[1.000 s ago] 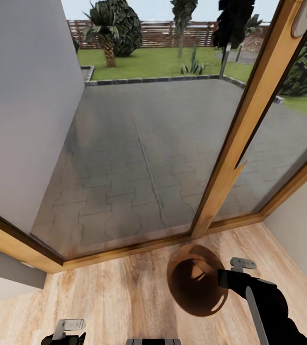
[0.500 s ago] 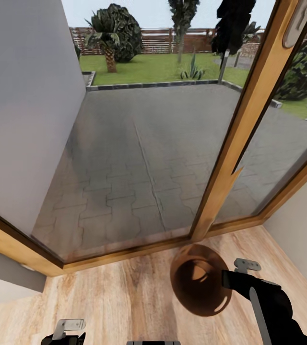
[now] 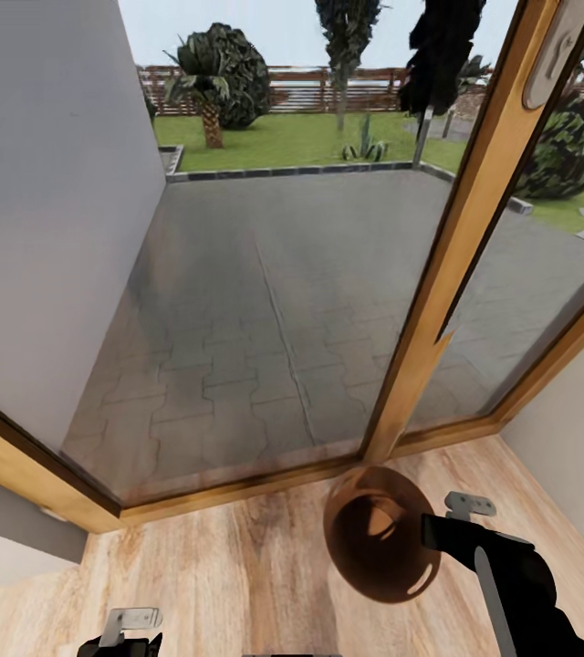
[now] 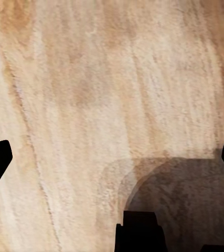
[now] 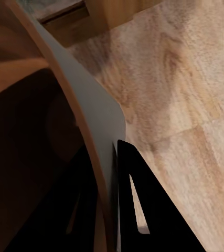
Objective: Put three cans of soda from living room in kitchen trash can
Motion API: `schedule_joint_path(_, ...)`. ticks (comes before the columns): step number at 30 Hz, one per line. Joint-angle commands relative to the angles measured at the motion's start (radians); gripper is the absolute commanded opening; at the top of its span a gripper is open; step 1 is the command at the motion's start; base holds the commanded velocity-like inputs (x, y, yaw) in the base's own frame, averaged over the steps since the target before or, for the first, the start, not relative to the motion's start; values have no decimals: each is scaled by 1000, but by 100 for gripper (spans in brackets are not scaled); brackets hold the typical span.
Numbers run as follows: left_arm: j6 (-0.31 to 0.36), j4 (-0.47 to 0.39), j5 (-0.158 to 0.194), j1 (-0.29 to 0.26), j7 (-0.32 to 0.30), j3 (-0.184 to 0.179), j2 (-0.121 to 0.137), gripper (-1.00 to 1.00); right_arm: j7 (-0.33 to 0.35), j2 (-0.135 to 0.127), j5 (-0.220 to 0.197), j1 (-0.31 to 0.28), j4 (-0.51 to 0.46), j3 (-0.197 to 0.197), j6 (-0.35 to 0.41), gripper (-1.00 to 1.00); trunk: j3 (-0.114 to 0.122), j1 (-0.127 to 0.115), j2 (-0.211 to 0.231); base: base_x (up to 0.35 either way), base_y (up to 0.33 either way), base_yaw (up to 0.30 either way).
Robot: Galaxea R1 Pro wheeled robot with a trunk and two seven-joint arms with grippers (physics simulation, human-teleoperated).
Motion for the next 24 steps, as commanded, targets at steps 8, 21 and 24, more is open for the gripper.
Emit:
schedule_joint_path(8, 0, 1, 1, 0, 0, 0, 0, 100, 4, 0, -18, 0, 0, 0, 1, -100, 13, 0, 0, 0, 0, 0)
schedule_joint_path(21, 0, 1, 2, 0, 0, 0, 0, 100, 4, 0, -16, 0, -1, 0, 1, -100, 34, 0, 0, 0, 0, 0)
schedule_joint_path(24, 0, 1, 2, 0, 0, 0, 0, 100, 4, 0, -16, 0, -1, 0, 1, -100, 39, 0, 0, 0, 0, 0)
